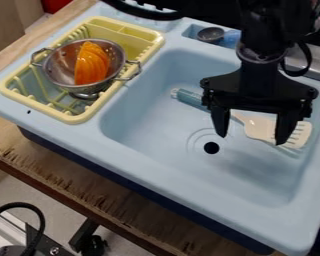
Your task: Pick up the stainer and placed it in the sink
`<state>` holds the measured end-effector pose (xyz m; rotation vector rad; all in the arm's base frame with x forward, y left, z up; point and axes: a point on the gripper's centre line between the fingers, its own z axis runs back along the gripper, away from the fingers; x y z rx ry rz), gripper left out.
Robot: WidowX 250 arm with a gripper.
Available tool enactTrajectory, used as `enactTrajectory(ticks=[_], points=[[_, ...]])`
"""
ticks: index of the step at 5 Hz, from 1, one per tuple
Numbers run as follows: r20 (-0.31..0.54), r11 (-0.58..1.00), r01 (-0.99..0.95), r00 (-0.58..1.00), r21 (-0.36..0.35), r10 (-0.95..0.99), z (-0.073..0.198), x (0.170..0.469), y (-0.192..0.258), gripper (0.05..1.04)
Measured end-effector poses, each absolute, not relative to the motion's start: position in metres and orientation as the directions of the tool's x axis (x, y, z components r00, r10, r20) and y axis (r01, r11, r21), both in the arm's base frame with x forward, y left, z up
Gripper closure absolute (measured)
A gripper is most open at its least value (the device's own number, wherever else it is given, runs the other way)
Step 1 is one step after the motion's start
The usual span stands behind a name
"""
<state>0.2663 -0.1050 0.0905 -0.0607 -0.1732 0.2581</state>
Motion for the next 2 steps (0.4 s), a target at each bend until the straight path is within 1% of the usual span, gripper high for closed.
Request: enactTrajectory(ticks=[1, 2], points=[[0.138, 0.964, -0.258, 0.954, -0.067, 0.265, 0.084, 0.263, -0.103, 0.084], [0.131, 0.924, -0.372, 0.915, -0.089, 0.381, 0.094, 0.272, -0.08, 0.084]])
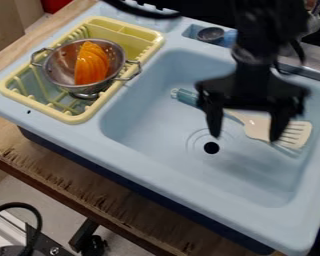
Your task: Pick up the stainer and placed it in the sink
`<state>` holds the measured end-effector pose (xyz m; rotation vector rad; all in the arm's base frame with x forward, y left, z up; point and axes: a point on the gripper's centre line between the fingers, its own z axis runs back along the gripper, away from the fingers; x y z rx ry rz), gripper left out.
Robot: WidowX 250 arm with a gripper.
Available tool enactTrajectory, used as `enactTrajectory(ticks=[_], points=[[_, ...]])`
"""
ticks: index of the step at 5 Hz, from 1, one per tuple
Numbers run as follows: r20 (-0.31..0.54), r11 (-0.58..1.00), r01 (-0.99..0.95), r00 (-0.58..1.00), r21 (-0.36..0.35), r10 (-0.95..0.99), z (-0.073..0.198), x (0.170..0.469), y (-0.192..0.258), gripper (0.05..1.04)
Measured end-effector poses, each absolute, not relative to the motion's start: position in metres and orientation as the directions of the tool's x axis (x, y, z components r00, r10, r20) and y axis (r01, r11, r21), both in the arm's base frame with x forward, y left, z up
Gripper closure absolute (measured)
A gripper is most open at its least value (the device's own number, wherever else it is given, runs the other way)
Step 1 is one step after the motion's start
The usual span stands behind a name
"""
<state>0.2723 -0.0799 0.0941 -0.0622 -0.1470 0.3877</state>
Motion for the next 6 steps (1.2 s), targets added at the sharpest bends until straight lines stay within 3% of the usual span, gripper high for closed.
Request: enactTrajectory(ticks=[2, 3, 4, 6], points=[[0.151, 0.852, -0.51, 0.839, -0.119, 0.523, 0.139, 0.304, -0.033, 0.085], [0.107, 0.78, -0.618, 0.773, -0.099, 0.626, 0.162, 0.314, 0.005, 0.084], [0.086, 0.721, -0.688, 0.716, -0.08, 0.693, 0.165, 0.31, 0.043, 0.084], [0.098, 0.677, -0.733, 0.67, -0.068, 0.736, 0.146, 0.303, 0.063, 0.084]])
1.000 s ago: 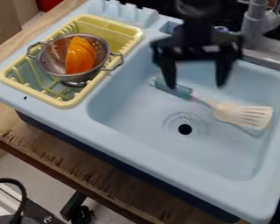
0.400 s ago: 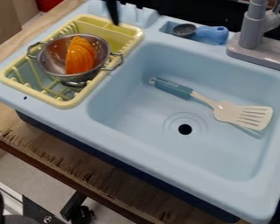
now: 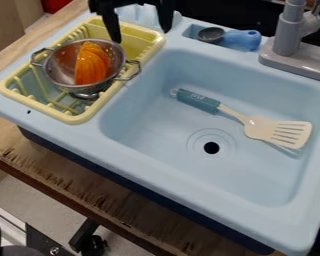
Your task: Pick up the stainer and placed it in the sink
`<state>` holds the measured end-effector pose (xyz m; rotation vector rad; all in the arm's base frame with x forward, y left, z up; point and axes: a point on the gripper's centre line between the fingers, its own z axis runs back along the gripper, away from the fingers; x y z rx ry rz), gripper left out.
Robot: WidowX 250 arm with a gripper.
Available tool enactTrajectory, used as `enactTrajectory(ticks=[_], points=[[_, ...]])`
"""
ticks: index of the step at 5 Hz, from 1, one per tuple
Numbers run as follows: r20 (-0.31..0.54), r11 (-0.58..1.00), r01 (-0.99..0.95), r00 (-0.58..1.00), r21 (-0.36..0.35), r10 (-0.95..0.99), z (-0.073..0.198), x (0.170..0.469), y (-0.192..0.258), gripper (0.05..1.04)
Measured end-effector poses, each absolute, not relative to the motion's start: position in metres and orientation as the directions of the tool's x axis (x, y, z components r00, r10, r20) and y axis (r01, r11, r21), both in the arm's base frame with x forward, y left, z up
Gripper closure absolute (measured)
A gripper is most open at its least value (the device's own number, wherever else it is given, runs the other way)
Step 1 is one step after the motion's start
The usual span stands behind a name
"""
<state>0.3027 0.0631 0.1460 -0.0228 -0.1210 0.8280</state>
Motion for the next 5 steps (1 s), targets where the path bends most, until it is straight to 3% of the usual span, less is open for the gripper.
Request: enactTrajectory(ticks=[5], points=[[0.121, 0.583, -0.812, 0.577, -0.024, 0.808, 0.132, 0.299, 0.085, 0.085]])
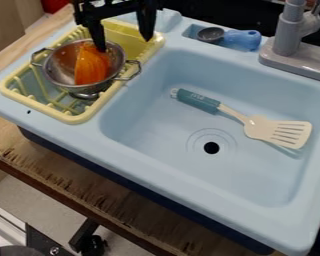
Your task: Pick up the stainer and placed it in the sink
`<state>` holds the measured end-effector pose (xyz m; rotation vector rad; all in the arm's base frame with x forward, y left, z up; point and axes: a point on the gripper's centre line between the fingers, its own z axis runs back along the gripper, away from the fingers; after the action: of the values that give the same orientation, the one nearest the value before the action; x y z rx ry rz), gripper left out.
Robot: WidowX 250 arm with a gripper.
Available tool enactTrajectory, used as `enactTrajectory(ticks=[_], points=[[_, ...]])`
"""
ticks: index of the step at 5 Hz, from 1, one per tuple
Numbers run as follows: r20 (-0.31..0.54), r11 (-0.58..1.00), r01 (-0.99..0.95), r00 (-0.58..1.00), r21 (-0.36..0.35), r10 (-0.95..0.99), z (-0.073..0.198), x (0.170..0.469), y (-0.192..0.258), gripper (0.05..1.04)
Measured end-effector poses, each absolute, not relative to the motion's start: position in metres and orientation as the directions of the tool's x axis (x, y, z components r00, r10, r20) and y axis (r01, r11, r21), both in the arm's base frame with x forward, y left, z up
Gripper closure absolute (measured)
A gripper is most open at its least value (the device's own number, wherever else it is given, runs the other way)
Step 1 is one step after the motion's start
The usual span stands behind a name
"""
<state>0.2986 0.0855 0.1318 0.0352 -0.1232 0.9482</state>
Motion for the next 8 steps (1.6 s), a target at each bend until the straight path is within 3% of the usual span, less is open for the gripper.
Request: enactTrajectory(ticks=[4, 6, 7, 8], points=[[0.16, 0.517, -0.856, 0.512, 0.01, 0.844, 0.115, 0.297, 0.083, 0.085], [0.118, 0.438, -0.897, 0.442, 0.06, 0.889, 0.102, 0.291, 0.086, 0.085], [0.12, 0.399, -0.916, 0.402, 0.05, 0.908, 0.101, 0.292, 0.085, 0.132], [0.125, 0.358, -0.933, 0.359, 0.031, 0.925, 0.098, 0.293, 0.085, 0.395]])
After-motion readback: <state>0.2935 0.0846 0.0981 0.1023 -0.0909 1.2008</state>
